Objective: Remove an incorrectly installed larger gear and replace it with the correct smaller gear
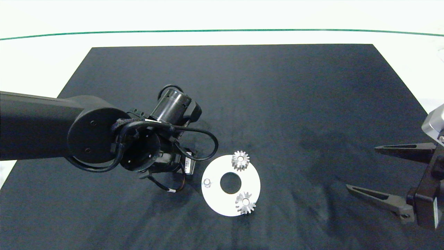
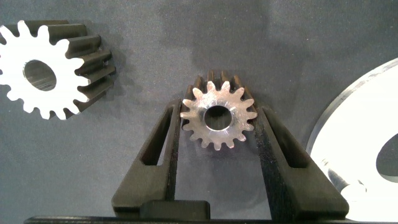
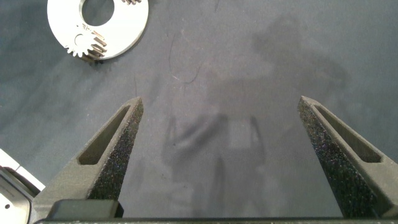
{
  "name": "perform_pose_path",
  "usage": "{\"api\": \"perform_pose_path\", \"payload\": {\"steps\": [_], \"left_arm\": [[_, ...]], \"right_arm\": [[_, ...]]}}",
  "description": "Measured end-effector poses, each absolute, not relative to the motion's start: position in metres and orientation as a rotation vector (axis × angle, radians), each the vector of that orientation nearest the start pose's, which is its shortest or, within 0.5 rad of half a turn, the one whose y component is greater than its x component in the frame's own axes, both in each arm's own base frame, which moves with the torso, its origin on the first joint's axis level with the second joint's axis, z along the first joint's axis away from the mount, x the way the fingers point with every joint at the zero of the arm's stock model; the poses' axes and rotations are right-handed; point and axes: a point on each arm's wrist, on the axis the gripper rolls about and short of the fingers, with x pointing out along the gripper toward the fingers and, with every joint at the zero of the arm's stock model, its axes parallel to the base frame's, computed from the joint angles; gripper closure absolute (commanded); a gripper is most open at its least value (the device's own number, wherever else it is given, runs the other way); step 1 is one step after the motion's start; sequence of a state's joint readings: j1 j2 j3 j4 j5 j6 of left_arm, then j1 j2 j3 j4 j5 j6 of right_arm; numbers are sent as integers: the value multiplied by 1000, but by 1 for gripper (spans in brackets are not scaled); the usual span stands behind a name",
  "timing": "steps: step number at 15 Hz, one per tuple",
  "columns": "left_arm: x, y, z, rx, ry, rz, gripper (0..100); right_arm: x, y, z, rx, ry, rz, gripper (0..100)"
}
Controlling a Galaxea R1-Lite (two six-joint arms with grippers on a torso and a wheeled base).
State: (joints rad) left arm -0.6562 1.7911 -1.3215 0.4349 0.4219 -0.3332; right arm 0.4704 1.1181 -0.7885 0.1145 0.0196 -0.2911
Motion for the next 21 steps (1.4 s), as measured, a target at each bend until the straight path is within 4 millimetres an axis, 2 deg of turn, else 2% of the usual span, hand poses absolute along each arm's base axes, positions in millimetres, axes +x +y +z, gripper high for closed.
{"api": "perform_pose_path", "payload": {"steps": [4,6,12,13,17,21], "left_arm": [[253,-182,210,141,778,-87,87],[243,-182,214,153,781,-104,87],[181,-211,221,216,760,-307,87],[176,-215,223,211,746,-327,87],[174,-222,220,203,730,-349,87],[183,-233,209,187,729,-329,87]], "right_arm": [[135,69,242,-378,351,542,0],[135,69,241,-377,348,541,0],[133,68,245,-367,319,536,0],[132,67,246,-363,305,534,0],[130,66,248,-360,292,532,0],[127,65,256,-344,229,538,0]]}}
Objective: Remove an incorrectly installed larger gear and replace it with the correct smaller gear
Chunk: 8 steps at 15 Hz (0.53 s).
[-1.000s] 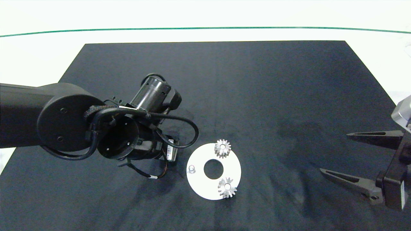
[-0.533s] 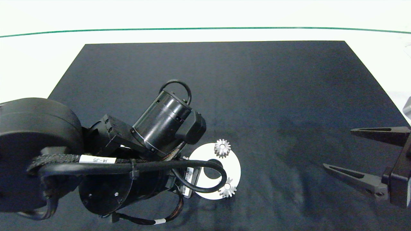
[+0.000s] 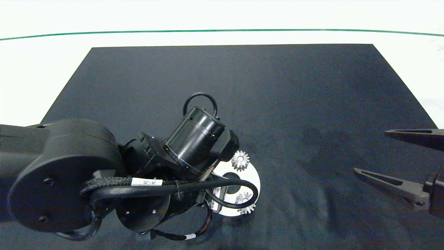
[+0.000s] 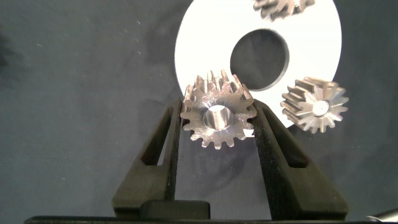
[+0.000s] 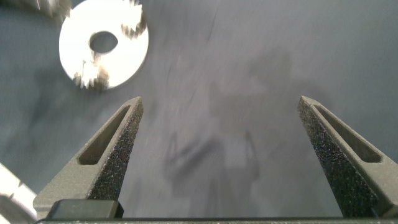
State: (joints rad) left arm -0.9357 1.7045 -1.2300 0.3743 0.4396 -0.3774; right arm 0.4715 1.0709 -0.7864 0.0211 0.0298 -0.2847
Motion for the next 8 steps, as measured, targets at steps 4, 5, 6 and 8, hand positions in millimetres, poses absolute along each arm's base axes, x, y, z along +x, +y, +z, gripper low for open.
{"api": "perform_pose_path", "payload": {"steps": [4,5,6,8], "left_arm": [[191,-239,198,240,700,-220,87],[193,-240,195,246,697,-207,87],[194,-241,191,257,706,-200,87],[195,-242,187,266,713,-197,87]], "right_arm": [[124,65,258,-340,212,540,0],[124,65,257,-341,213,542,0],[124,65,257,-341,212,541,0],[124,65,257,-341,213,542,0]]}}
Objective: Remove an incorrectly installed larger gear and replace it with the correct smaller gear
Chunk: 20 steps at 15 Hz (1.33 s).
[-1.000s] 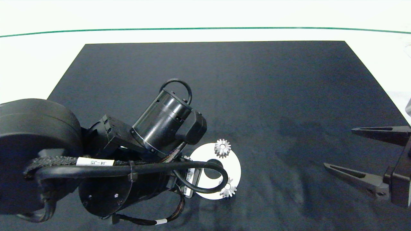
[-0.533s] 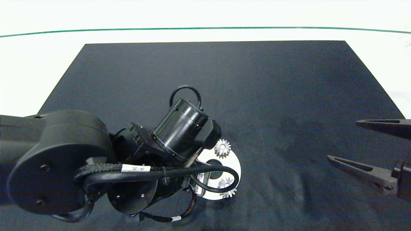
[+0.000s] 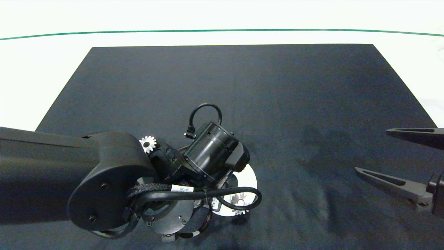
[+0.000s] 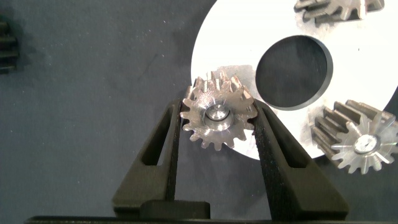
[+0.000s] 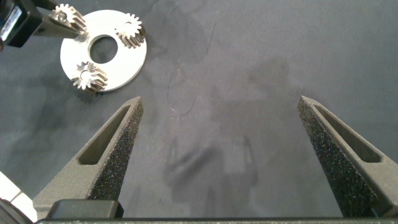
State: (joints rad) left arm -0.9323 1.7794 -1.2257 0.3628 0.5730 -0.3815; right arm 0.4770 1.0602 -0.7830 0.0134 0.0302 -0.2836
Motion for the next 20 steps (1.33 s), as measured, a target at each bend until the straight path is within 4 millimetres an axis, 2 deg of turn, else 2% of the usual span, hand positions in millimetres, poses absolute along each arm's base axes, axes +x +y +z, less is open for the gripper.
{"api": "perform_pose_path", "payload": {"steps": [2,3,10,13,16,18,20], "left_arm": [[195,-243,186,270,717,-196,87],[195,-243,186,270,717,-197,0],[194,-240,191,252,708,-197,0],[189,-232,204,215,678,-199,0],[181,-194,230,117,624,-150,0],[169,-150,253,49,553,-92,0],[146,-105,278,-7,447,-39,0]], "right_arm": [[124,65,257,-341,214,542,0],[124,65,257,-341,215,542,0],[124,65,257,-341,213,536,0],[124,64,263,-326,195,523,0],[121,56,271,-318,155,411,0],[114,48,269,-323,156,259,0],[105,37,258,-311,183,123,0]]}}
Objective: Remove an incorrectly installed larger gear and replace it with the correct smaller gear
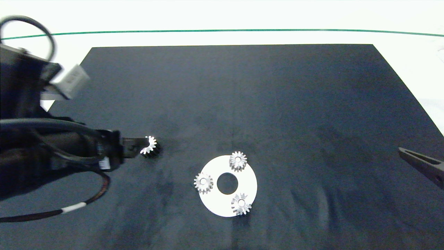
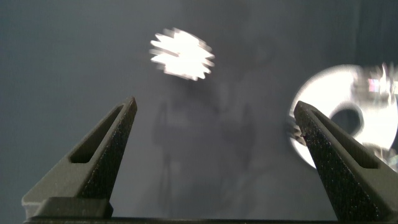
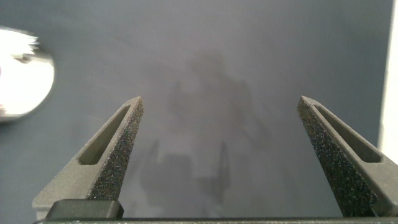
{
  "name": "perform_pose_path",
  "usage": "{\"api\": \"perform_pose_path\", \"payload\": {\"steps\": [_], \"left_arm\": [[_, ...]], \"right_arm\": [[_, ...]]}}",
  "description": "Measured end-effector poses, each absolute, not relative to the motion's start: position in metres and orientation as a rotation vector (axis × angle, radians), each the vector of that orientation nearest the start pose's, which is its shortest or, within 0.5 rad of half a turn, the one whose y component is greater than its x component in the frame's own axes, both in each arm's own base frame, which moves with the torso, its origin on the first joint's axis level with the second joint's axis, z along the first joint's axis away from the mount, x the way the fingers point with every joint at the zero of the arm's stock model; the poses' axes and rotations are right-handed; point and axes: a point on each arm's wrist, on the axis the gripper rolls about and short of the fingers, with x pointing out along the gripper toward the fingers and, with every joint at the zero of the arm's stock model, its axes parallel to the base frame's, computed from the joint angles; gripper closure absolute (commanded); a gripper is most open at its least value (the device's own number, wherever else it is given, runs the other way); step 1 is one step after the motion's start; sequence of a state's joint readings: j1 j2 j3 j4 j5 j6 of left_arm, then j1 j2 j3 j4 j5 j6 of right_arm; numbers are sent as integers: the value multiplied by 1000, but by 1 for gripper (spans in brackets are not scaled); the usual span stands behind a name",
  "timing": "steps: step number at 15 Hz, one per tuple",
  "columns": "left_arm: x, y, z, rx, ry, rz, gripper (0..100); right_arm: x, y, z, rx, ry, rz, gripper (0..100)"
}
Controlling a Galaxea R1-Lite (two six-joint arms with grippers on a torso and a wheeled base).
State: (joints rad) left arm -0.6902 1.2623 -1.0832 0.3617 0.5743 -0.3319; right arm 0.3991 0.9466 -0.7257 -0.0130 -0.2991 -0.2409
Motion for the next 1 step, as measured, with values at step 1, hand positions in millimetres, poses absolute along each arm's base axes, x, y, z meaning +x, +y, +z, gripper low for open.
{"api": "perform_pose_path", "payload": {"steps": [1], "left_arm": [[129,-85,289,-22,389,-27,0]], "right_arm": [[99,31,253,-304,186,58,0]]}}
